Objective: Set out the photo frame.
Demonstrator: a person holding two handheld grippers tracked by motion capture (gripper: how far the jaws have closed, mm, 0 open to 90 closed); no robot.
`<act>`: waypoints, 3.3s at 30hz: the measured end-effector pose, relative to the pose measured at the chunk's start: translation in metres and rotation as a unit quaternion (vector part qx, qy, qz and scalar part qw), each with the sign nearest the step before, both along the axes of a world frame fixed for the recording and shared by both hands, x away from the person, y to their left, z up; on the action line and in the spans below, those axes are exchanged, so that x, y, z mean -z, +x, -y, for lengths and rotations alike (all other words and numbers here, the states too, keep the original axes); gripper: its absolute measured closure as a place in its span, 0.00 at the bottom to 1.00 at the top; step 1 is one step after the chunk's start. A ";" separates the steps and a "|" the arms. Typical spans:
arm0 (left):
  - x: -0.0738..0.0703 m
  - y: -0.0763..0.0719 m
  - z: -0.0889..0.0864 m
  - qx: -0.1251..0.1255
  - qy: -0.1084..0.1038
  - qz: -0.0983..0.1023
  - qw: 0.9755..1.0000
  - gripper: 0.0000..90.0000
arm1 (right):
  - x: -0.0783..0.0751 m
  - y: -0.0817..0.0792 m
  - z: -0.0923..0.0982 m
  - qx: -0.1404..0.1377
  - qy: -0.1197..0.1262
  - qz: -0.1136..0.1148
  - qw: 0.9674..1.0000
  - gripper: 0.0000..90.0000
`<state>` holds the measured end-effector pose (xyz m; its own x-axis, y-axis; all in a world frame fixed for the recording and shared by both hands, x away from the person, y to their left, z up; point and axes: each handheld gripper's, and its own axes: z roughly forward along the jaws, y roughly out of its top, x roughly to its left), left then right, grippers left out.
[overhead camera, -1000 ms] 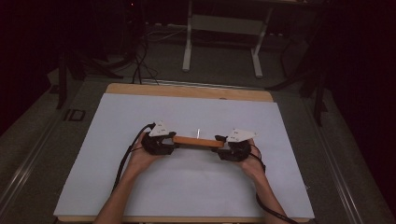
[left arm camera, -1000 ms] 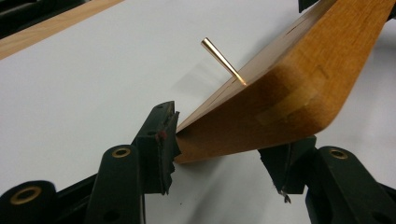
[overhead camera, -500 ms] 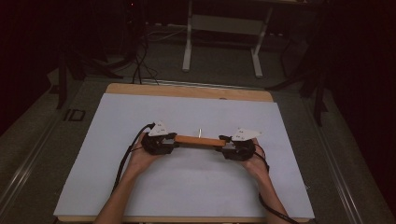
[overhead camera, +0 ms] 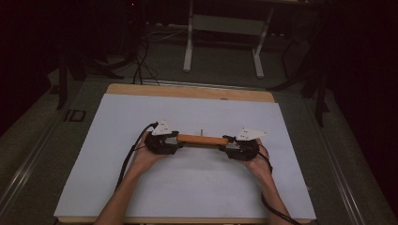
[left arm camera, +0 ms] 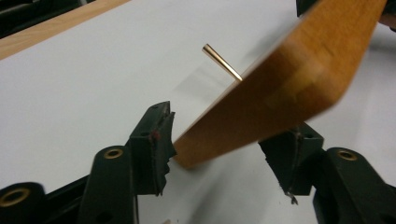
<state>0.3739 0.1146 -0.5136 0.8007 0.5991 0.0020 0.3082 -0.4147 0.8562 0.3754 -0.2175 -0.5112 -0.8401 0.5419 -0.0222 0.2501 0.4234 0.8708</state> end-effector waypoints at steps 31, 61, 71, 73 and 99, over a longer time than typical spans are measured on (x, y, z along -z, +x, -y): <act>-0.001 -0.007 0.007 0.006 0.030 0.018 0.999 0.67 | 0.002 0.001 0.001 0.026 0.012 -0.002 1.000 0.65; -0.018 -0.014 -0.009 0.014 -0.004 -0.011 1.000 0.69 | -0.012 -0.004 -0.004 0.016 0.037 -0.005 0.999 0.66; -0.020 -0.016 -0.014 0.012 -0.009 -0.038 0.999 0.69 | -0.012 -0.005 -0.006 0.008 0.046 -0.020 0.999 0.66; -0.020 -0.017 -0.015 0.012 -0.011 -0.044 0.999 0.69 | -0.011 -0.004 -0.006 0.007 0.047 -0.025 0.999 0.66; -0.005 -0.014 -0.029 0.019 -0.036 -0.120 0.992 0.68 | 0.001 -0.011 -0.013 -0.003 0.051 -0.085 0.995 0.70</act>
